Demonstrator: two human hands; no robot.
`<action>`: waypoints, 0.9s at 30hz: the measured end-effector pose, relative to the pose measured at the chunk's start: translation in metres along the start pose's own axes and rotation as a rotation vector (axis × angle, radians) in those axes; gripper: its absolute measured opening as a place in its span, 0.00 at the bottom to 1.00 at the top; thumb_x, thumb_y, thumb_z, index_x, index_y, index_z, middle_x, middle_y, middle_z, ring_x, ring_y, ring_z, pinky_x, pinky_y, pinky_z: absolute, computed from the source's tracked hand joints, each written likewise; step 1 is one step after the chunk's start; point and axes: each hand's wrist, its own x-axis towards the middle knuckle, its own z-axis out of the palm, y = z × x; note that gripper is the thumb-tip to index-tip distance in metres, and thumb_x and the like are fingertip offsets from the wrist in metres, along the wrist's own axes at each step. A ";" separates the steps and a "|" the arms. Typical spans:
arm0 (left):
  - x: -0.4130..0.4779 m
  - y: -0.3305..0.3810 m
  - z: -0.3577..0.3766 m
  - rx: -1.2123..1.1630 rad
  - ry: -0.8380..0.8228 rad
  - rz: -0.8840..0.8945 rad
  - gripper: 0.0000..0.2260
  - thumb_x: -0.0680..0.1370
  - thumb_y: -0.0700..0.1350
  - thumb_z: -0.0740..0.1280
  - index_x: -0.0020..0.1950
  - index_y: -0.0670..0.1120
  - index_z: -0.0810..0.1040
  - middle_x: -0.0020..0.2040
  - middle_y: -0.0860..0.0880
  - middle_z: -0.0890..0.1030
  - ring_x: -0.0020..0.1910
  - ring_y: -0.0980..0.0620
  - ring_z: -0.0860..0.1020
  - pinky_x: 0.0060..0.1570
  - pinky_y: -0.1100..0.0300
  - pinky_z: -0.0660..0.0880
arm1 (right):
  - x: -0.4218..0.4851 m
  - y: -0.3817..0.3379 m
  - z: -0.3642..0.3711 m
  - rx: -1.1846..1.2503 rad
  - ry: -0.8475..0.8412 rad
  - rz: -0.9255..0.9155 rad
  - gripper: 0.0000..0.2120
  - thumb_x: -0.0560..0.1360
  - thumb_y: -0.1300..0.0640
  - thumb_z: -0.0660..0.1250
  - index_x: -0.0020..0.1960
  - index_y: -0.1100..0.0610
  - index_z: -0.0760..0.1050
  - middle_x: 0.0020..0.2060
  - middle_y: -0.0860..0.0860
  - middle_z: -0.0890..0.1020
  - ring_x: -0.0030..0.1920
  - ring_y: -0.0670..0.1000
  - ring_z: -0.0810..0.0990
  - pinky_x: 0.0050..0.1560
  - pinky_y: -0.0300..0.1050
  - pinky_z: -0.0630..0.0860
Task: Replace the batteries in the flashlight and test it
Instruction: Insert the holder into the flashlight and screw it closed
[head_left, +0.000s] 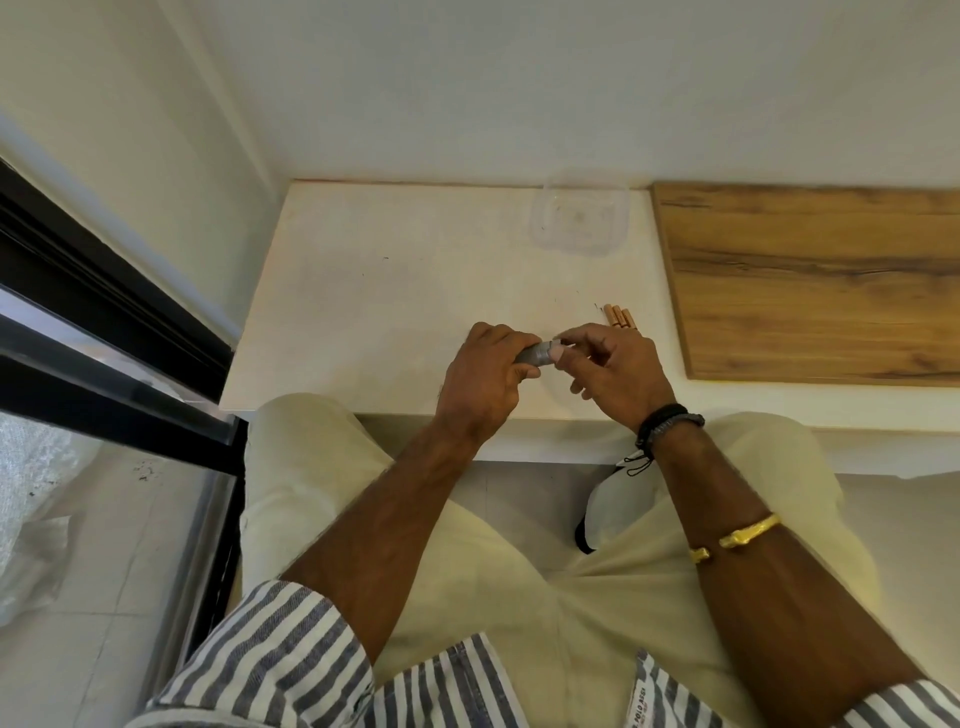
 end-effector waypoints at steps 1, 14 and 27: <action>0.000 0.000 0.000 0.003 -0.006 0.009 0.12 0.80 0.44 0.66 0.63 0.45 0.78 0.56 0.47 0.81 0.55 0.49 0.72 0.53 0.57 0.70 | 0.000 0.000 0.000 -0.017 0.006 0.019 0.12 0.79 0.47 0.69 0.52 0.55 0.83 0.37 0.50 0.85 0.30 0.46 0.83 0.36 0.43 0.81; 0.000 -0.001 0.002 0.013 -0.008 -0.022 0.12 0.80 0.45 0.67 0.63 0.45 0.78 0.55 0.47 0.81 0.54 0.49 0.71 0.51 0.58 0.69 | 0.001 0.005 -0.006 0.214 -0.104 0.129 0.16 0.77 0.54 0.73 0.64 0.53 0.78 0.50 0.50 0.86 0.41 0.49 0.88 0.39 0.46 0.86; -0.003 0.005 0.006 0.018 -0.043 0.039 0.13 0.80 0.45 0.67 0.64 0.44 0.78 0.56 0.46 0.81 0.55 0.48 0.72 0.53 0.57 0.70 | -0.002 -0.001 0.003 -0.090 0.018 0.222 0.22 0.80 0.40 0.63 0.37 0.55 0.80 0.27 0.47 0.78 0.30 0.51 0.76 0.41 0.53 0.81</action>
